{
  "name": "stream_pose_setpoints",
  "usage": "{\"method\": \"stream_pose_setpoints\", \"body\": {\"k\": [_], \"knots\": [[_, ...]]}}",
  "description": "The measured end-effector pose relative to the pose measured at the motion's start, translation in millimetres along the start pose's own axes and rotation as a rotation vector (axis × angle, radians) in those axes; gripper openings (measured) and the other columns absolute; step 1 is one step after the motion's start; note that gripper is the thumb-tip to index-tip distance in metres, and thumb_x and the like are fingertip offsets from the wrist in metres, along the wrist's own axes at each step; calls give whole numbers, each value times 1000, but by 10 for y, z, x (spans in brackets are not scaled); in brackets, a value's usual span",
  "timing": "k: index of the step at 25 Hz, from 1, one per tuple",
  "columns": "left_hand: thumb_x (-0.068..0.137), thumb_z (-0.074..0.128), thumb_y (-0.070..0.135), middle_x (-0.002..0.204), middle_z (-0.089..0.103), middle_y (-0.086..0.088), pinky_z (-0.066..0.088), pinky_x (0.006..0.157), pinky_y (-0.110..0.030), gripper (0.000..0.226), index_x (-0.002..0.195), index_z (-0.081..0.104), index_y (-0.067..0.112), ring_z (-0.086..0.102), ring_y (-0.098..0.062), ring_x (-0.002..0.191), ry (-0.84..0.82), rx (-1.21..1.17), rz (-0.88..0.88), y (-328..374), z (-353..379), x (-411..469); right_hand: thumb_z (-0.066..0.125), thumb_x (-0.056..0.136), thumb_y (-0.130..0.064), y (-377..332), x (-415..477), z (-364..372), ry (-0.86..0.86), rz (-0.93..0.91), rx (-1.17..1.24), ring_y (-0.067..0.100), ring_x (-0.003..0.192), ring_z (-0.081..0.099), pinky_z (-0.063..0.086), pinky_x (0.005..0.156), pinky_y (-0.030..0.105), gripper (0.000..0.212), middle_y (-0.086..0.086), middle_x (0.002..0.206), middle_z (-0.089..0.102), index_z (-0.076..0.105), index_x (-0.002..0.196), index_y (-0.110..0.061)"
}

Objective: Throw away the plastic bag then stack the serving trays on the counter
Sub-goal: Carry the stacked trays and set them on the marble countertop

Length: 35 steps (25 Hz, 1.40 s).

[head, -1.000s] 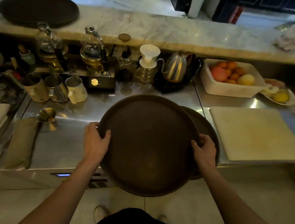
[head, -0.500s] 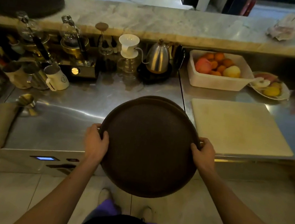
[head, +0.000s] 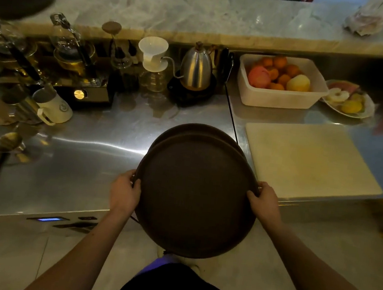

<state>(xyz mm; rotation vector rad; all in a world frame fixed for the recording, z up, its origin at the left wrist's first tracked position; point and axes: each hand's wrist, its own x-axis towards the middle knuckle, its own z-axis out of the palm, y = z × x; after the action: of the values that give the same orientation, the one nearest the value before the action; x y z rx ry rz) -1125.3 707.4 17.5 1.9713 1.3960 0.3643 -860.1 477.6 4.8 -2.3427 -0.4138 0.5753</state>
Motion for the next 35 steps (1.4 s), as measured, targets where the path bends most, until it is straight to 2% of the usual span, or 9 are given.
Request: {"method": "stream_pose_setpoints", "body": {"k": [6,9,13,18,23,26,29,32,35], "knots": [[94,57,13,111,70,-15,53,85,-44,31,124,64,8,67,-33,94,-52,57,13,1,66,432,59,87,-10,-91,257,153,-28,71,-87,27,89,61,51,80,36,39,20,114,65,55,124,1],[93,58,13,111,71,-15,52,85,-45,32,124,65,9,67,-34,95,-87,63,6,0,112,538,60,86,-10,-116,338,189,-33,107,-127,32,95,63,51,81,36,43,20,115,64,53,127,1],[93,59,13,111,71,-14,51,85,-44,31,123,66,10,67,-34,95,-79,62,-21,13,169,606,61,82,-10,-126,427,212,-31,109,-180,39,96,63,53,84,43,42,24,111,64,57,122,2],[92,60,13,107,72,-14,52,83,-42,31,123,66,11,69,-32,90,-72,91,-45,104,247,742,60,82,-13,-155,588,208,-60,113,-209,38,97,62,52,85,42,41,23,112,62,56,121,2],[91,61,12,103,73,-14,53,79,-42,30,120,68,12,69,-32,88,-24,115,-56,162,318,774,59,82,-16,-209,753,193,-106,96,-215,39,98,60,53,87,48,44,22,114,60,54,122,1],[91,61,15,106,69,-14,52,77,-41,30,120,67,15,67,-32,92,-14,176,-108,170,369,821,59,82,-18,-226,852,191,-122,91,-229,39,97,59,52,87,49,42,22,113,58,53,119,1],[91,61,17,112,65,-12,53,80,-44,28,119,67,15,66,-32,95,3,221,-139,189,419,865,59,84,-20,-212,940,188,-133,86,-246,34,88,57,51,84,44,38,19,113,51,55,115,0],[92,60,16,113,63,-13,53,80,-45,27,118,66,13,65,-32,95,17,209,-158,193,455,893,59,84,-21,-229,1014,178,-135,76,-269,28,78,51,43,72,33,28,18,107,48,56,103,0],[92,58,15,114,61,-14,52,79,-45,28,119,64,12,64,-32,95,28,182,-167,185,485,878,59,83,-18,-217,1045,186,-143,48,-263,26,76,48,38,68,31,23,18,102,48,53,97,-1]]}}
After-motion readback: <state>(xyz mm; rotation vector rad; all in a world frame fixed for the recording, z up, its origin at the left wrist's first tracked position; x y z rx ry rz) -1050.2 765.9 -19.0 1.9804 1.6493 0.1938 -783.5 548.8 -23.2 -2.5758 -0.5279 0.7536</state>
